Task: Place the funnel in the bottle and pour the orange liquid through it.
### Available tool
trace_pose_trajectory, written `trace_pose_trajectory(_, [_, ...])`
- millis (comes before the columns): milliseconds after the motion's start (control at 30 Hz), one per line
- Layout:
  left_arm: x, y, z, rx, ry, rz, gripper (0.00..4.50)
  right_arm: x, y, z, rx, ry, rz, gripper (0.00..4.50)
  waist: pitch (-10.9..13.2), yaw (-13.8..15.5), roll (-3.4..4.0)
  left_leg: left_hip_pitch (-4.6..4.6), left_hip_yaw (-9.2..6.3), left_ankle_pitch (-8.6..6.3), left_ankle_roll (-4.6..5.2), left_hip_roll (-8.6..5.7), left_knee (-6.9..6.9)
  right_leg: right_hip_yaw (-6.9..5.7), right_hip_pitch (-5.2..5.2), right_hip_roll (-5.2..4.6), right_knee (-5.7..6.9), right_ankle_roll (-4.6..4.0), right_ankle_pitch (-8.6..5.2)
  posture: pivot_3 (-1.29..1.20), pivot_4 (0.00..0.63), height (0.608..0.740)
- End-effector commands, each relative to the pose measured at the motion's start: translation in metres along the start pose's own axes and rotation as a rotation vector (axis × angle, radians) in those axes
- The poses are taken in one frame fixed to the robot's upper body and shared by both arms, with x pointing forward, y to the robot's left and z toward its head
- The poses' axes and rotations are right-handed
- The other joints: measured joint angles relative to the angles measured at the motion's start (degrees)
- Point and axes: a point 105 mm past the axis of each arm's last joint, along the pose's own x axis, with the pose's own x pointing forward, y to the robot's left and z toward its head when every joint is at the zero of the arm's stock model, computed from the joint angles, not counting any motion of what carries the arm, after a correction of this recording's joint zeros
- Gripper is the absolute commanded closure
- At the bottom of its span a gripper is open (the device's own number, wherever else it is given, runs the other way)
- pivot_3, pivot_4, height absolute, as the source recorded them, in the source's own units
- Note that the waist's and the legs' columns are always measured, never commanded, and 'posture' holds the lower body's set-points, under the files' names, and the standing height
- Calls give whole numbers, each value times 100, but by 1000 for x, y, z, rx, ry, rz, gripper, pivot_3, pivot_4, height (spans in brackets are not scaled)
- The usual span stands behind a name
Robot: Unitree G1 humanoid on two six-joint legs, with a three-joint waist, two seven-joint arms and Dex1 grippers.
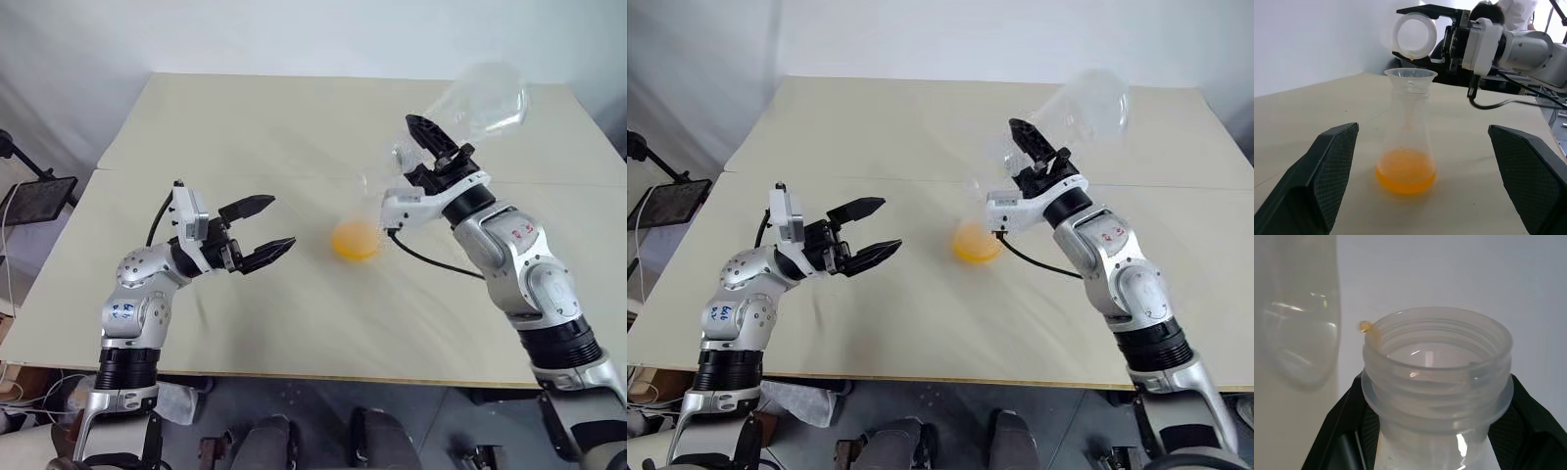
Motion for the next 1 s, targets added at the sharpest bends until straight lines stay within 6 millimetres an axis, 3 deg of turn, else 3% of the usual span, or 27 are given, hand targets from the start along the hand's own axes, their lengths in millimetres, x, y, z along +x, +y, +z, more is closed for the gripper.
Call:
trace_pose_trajectory(33, [-1,2,10,35,-20,-10,0,-10,-41,-22,274,114,-115,2040,0,5,-1,0,-2,0,0,0,0,0,0,0,1,0,0,0,150,740])
trace_pose_trajectory(167, [0,3,10,37,-17,-17,0,-30,-56,-66,602,306,-210,2040,0,17,-1,0,-9,0,0,0,1,0,3,-1,4,0,0,0,150,740])
trace_pose_trajectory(333, [4,4,9,34,-19,-30,0,-56,-51,-117,1157,392,-326,2040,0,-2,0,0,-8,0,0,-1,-1,0,0,0,10,0,0,0,150,740])
trace_pose_trajectory(433, [7,3,9,30,-23,-43,0,-75,-39,-146,1366,440,-399,2040,0,2,0,2,-5,0,0,-2,-1,-2,-2,-1,15,0,0,0,150,740])
trace_pose_trajectory(500, [9,3,9,29,-26,-49,0,-86,-20,-167,1422,549,-407,2040,0,-7,0,7,-2,0,1,-4,-6,1,-2,-3,18,0,0,0,150,740])
trace_pose_trajectory(600, [10,2,9,26,-25,-62,0,-97,-11,-190,1548,593,-527,2040,0,-15,1,7,3,0,1,-6,-9,2,-6,-3,19,0,0,0,150,740])
trace_pose_trajectory(667, [12,1,9,25,-26,-67,0,-99,-10,-196,1540,607,-542,2040,2,-16,4,7,8,0,1,-5,-12,3,-10,-3,22,0,0,0,150,740])
trace_pose_trajectory(867, [12,0,8,20,-27,-72,0,-88,0,-187,1443,584,-429,2040,2,-18,5,11,16,1,2,-3,-12,9,-10,-3,24,0,0,0,150,740])
trace_pose_trajectory(1000, [11,-1,7,18,-25,-73,0,-84,-2,-180,1422,551,-397,627,2,-16,4,10,16,1,2,-3,-11,10,-9,-4,23,0,0,0,150,740])
